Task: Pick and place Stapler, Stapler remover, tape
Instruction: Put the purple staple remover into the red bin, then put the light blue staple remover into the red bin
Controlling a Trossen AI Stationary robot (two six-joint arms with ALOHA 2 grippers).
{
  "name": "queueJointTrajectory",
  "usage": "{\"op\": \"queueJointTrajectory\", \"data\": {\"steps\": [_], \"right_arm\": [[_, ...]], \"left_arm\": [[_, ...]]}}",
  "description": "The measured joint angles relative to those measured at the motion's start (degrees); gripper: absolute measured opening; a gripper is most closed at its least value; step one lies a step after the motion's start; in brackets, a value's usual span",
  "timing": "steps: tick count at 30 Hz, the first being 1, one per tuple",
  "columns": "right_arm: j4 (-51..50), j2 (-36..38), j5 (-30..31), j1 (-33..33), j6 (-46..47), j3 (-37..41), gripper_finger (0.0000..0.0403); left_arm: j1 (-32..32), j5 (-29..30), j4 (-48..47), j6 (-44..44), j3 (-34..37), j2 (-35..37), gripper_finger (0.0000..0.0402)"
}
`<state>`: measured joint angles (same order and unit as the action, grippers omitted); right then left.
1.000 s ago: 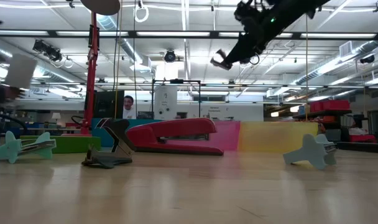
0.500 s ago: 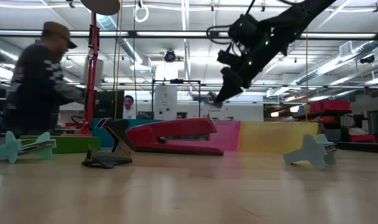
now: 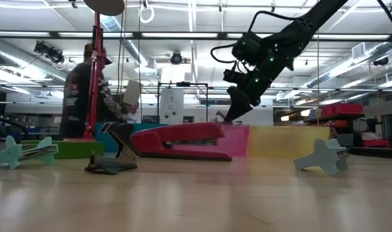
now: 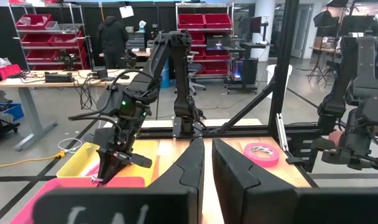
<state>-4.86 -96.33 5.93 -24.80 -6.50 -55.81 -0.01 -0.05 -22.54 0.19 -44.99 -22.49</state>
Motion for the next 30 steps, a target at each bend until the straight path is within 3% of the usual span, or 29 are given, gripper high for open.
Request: {"op": "queueJointTrajectory", "data": {"steps": [13,30], "right_arm": [[0.44,0.01,-0.69,0.02,0.3,0.0,0.0071],[0.62,2.23,-1.06,3.5,1.29,0.0,0.0158]], "left_arm": [[0.0,0.02,0.01,0.0,0.0,0.0,0.0034],[0.0,0.0,0.01,0.0,0.0,0.01,0.0034]]}}
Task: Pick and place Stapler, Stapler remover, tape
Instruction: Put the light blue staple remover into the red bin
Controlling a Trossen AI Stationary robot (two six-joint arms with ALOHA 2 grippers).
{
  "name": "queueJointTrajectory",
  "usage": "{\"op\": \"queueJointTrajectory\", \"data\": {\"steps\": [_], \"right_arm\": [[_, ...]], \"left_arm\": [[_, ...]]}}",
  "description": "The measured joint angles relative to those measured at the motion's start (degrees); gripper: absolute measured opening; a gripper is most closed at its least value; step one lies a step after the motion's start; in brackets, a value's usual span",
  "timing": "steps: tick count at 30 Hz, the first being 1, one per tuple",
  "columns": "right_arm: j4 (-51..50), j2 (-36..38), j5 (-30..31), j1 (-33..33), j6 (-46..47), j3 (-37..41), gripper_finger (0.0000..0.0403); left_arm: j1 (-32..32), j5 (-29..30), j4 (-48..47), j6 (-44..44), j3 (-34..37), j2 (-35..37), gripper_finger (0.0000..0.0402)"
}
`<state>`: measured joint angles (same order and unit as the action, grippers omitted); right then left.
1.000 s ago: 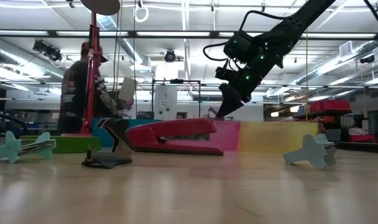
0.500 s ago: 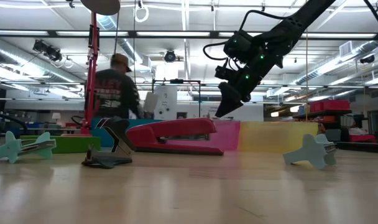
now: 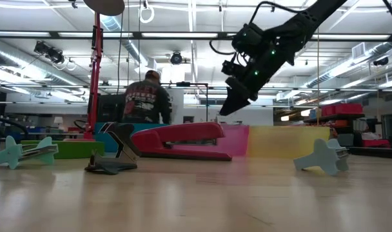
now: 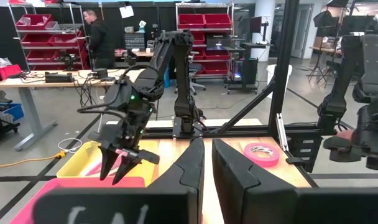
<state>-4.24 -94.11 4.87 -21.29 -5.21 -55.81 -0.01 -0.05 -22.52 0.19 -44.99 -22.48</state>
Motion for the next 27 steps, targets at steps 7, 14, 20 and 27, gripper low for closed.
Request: {"op": "queueJointTrajectory", "data": {"steps": [7,14,20,27], "right_arm": [[-3.45,5.01,-0.45,5.33,-0.24,0.0,0.016],[-10.9,11.15,-2.98,11.34,1.34,0.0,0.016],[-16.75,15.03,-2.79,16.79,4.93,0.0,0.016],[-22.96,15.76,-0.3,24.11,9.56,0.0,0.016]], "left_arm": [[0.0,0.02,0.0,0.0,0.0,-0.02,0.0035],[0.0,0.01,0.0,0.0,0.0,-0.01,0.0034],[0.0,0.02,-0.01,0.0,0.0,0.0,0.0034],[0.0,0.0,0.0,0.0,0.0,-0.02,0.0034]]}}
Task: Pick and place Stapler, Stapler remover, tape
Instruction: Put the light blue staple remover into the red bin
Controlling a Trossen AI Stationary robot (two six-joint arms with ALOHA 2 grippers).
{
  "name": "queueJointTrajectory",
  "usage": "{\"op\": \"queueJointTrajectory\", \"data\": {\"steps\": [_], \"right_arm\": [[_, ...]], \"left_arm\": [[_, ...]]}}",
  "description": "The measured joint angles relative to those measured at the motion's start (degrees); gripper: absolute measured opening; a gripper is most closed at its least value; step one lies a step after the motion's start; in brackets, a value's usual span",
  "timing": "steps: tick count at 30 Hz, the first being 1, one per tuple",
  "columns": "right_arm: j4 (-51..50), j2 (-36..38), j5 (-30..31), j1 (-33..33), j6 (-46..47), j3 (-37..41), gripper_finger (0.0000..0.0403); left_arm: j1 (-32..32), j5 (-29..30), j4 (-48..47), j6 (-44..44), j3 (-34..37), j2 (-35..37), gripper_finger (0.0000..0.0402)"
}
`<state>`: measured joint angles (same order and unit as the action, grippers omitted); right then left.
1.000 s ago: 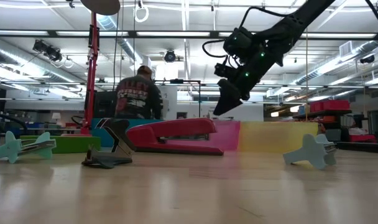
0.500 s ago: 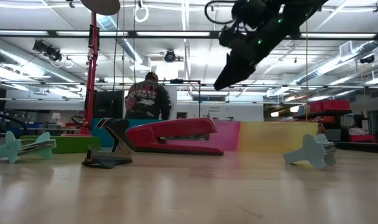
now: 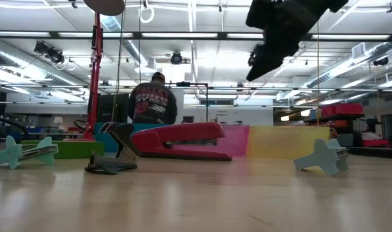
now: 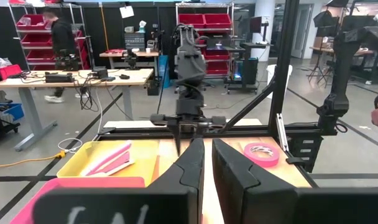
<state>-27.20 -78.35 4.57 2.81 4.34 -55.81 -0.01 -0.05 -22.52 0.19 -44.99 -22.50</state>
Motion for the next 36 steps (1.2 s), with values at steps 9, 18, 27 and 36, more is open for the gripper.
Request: {"op": "queueJointTrajectory", "data": {"steps": [9,18,27,36], "right_arm": [[-3.92,0.0,0.99,9.53,6.27,0.0,0.016],[-8.6,0.0,0.95,16.03,15.92,0.02,0.016],[-6.37,0.0,-0.29,18.49,24.1,3.33,0.016],[7.1,-0.04,-3.12,18.27,28.1,14.22,0.016]], "left_arm": [[0.0,0.0,0.0,0.0,0.0,0.01,0.0034],[0.0,0.02,-0.01,0.01,0.0,0.01,0.0034],[0.0,0.01,-0.01,0.0,0.0,0.0,0.0034],[0.0,0.0,-0.02,0.0,0.0,0.02,0.0035]]}}
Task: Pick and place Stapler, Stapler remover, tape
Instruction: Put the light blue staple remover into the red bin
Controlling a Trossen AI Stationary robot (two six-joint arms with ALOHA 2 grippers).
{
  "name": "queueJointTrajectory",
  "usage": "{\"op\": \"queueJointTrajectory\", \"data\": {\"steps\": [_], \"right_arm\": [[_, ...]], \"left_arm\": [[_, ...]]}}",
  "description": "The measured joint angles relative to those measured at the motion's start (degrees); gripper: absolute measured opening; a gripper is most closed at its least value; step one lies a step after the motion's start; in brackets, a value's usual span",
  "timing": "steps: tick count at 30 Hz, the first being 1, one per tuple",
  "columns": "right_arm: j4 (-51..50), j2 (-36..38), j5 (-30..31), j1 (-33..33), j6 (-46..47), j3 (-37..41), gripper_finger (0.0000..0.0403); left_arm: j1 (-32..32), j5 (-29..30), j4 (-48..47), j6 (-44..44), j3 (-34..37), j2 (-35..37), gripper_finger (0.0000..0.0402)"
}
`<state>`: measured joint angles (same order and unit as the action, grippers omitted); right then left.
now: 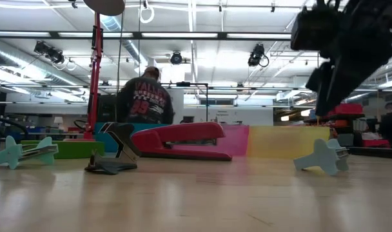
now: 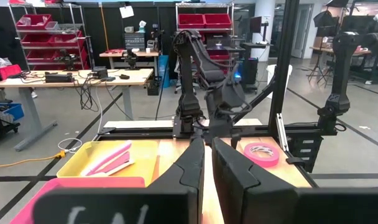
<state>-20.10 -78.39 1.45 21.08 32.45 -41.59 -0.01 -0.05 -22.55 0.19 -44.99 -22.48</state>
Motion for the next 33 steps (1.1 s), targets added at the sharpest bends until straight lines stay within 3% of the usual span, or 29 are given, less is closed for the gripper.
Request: {"op": "queueJointTrajectory", "data": {"steps": [15,33], "right_arm": [[17.29,0.0,-1.32,-0.26,3.91,10.96,0.016],[21.75,0.0,-3.61,-0.24,6.21,9.5,0.016]], "left_arm": [[0.0,0.02,0.02,0.0,0.0,-0.01,0.0034],[0.0,0.0,0.0,0.02,0.0,-0.02,0.0034]]}}
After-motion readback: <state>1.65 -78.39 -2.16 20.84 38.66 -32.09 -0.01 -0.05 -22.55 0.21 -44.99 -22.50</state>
